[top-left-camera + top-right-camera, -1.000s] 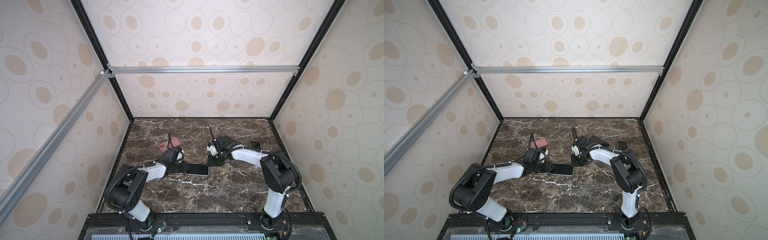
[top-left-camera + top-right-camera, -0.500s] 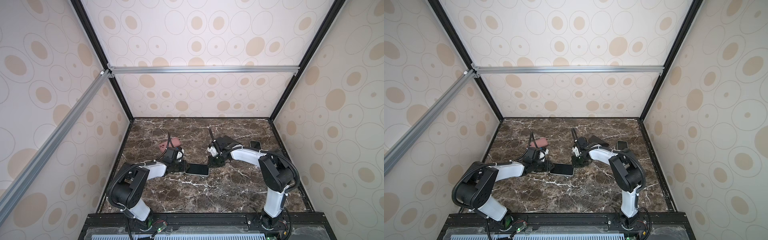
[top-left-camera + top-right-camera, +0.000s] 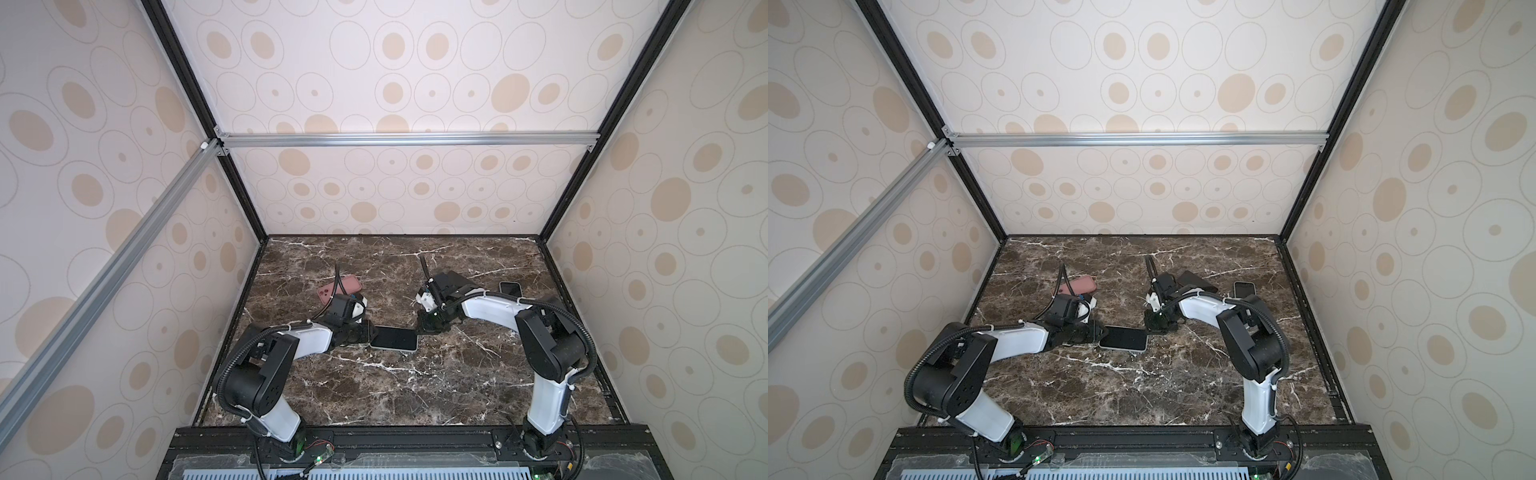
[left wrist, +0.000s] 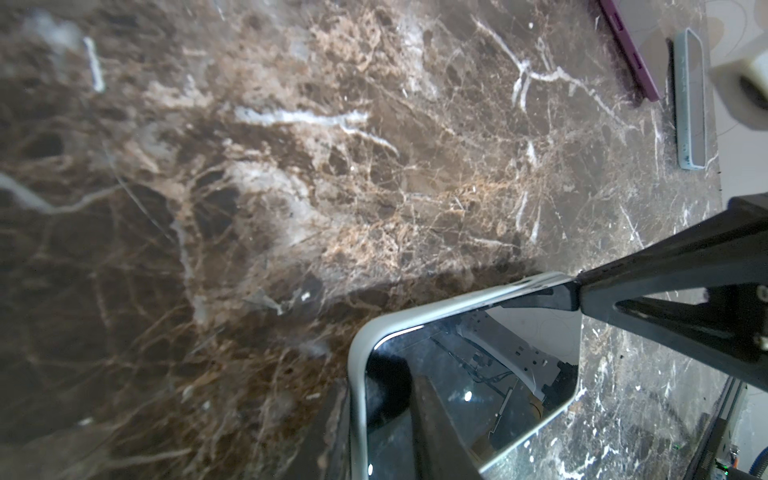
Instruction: Put the phone into the phone case
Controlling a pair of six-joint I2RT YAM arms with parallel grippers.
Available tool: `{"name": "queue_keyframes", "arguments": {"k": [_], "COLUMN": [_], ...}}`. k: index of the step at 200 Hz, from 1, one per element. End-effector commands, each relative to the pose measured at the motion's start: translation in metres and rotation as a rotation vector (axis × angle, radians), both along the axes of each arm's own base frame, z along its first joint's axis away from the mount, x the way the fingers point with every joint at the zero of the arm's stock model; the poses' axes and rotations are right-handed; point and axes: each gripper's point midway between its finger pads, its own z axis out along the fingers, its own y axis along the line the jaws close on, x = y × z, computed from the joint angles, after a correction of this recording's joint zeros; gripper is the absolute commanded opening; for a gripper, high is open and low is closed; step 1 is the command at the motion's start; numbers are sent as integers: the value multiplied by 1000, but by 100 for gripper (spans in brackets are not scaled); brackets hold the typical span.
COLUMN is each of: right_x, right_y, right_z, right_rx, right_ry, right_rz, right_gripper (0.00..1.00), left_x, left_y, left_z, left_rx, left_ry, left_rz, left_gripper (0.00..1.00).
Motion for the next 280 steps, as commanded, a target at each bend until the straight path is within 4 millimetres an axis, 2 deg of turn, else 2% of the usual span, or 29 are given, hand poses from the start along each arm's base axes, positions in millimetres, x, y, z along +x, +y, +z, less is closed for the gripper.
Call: {"name": "queue_keyframes", "arguments": {"k": [1, 49, 76, 95, 123, 170, 205, 216, 241, 267, 280], "right_x": [-16, -27, -30, -28, -23, -16, -15, -14, -11, -2, 1], "right_y": [6, 5, 0, -10, -23, -26, -21, -18, -3, 7, 12], "right_z": [-42, -69, -77, -74, -63, -54, -47, -41, -14, 18, 29], "right_rx": [-58, -196, -277, -363, -456, -499, -476, -461, -379, -328, -302], "right_ry": [65, 84, 75, 40, -13, -37, -46, -64, -141, -290, -358], "right_rz": [34, 74, 89, 98, 122, 165, 198, 229, 370, 493, 553], "right_gripper": [11, 11, 10, 11, 19, 21, 24, 28, 45, 75, 87], "left_x": [-10, -14, -17, -19, -20, -20, -19, -19, -19, -19, -21], "left_y": [-1, -2, -2, 0, 6, 20, 28, 30, 35, 42, 47], "left_z": [-15, -20, -22, -23, -24, -15, 1, 8, 23, 37, 41], "left_rx": [10, 0, -3, 4, 33, 96, 112, 111, 114, 116, 126], "left_ry": [56, 77, 84, 89, 90, 75, 33, 17, -21, -61, -67], "left_rz": [-22, -31, -34, -26, 0, 40, 76, 90, 116, 146, 161], "left_gripper": [26, 26, 26, 26, 31, 36, 43, 48, 55, 69, 77]}}
